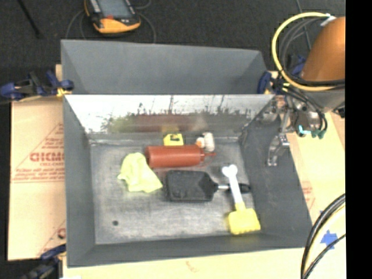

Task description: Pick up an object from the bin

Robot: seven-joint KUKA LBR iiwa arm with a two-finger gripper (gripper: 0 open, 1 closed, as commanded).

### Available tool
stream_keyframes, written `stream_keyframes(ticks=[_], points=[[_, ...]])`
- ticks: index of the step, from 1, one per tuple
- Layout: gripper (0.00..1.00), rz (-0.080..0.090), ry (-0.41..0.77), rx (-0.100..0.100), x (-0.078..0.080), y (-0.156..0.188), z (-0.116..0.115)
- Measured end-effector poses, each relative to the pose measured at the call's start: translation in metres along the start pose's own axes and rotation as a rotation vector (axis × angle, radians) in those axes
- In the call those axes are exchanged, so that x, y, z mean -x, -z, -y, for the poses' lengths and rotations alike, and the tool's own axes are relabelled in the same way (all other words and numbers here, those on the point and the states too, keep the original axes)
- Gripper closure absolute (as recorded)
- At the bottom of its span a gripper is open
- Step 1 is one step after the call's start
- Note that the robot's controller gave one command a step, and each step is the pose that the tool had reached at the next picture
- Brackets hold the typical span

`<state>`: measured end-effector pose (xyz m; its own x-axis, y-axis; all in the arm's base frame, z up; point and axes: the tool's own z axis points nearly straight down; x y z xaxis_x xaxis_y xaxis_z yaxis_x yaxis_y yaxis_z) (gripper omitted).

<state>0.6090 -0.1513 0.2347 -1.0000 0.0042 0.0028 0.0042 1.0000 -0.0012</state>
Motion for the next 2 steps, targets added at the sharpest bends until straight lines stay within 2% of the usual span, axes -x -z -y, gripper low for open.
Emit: stream_keyframes(ticks=[1,2], points=[[0.00,0.008,0.003,-0.001,0.002,0.005,-0.001],[0.00,0.012,0.087,-0.002,-0.017,-0.031,-0.004]])
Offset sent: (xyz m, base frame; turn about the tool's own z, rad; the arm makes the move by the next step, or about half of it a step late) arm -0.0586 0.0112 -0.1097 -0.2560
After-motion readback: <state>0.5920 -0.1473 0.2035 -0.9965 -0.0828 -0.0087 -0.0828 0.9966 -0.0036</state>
